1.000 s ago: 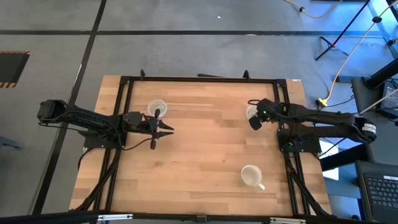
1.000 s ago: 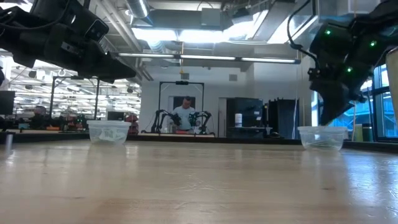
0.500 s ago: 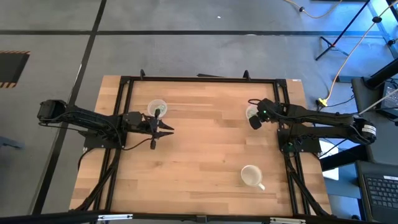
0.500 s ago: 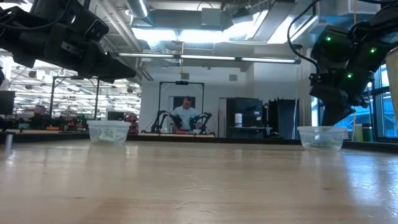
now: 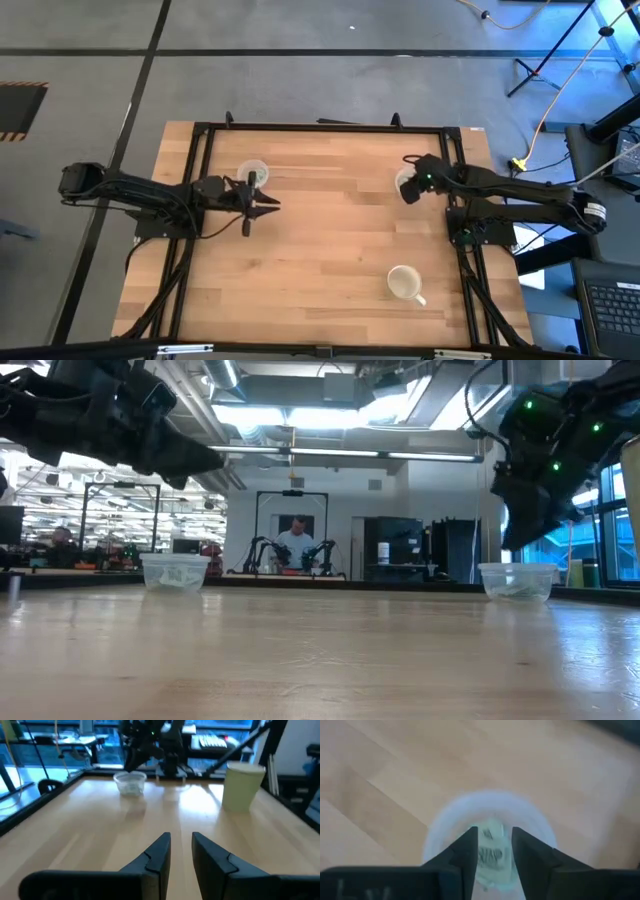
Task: Pick and place Stevia / Truvia into bins
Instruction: Return to Home Position
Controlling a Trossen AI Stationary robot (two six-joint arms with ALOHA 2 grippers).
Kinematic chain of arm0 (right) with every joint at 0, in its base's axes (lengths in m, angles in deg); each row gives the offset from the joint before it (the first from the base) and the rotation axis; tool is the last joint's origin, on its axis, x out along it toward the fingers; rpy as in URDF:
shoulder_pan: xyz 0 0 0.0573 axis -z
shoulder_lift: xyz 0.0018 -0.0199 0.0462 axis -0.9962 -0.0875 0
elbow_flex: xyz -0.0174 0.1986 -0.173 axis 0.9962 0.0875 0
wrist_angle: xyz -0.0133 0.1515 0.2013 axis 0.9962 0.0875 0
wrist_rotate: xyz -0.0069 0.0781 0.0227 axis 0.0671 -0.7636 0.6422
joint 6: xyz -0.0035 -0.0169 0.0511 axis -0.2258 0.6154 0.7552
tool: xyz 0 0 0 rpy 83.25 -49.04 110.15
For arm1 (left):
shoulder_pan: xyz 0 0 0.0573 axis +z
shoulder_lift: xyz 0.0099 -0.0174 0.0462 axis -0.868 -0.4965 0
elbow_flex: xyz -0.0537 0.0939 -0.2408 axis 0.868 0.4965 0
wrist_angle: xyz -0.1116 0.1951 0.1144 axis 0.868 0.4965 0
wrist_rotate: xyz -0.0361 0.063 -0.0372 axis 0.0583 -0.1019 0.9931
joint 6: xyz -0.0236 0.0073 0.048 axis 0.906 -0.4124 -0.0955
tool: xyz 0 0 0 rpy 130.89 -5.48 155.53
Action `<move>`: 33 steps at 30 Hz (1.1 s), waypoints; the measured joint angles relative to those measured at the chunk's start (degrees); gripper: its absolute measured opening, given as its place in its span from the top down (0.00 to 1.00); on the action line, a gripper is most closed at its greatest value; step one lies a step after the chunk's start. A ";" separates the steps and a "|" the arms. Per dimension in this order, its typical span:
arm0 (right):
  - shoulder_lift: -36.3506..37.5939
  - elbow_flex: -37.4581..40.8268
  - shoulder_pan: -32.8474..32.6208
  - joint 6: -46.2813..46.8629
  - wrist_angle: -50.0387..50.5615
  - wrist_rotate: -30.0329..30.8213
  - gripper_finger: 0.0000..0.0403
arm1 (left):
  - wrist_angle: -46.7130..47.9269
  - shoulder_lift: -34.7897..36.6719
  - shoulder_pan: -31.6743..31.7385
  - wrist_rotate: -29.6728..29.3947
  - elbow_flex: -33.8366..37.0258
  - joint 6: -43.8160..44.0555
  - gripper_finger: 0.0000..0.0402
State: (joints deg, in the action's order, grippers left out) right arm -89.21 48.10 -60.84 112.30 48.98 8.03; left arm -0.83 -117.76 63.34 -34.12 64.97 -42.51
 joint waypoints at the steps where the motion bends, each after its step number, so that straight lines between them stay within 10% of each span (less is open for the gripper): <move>1: 0.63 -0.56 -0.19 -0.81 -0.13 0.02 0.70 | -0.08 0.59 0.74 0.55 -0.02 0.27 0.82; 11: 13.93 -1.07 -4.28 -7.22 -5.08 -2.60 0.68 | 4.40 10.80 12.62 7.52 -0.02 5.01 0.82; 33: 44.76 10.60 -4.90 -11.25 -10.03 -2.56 0.68 | 21.15 36.21 21.10 -3.13 -0.02 7.73 0.82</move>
State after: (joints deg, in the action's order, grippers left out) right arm -44.45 58.70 -65.73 101.05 38.95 5.46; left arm 20.32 -81.54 84.44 -37.25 64.95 -34.78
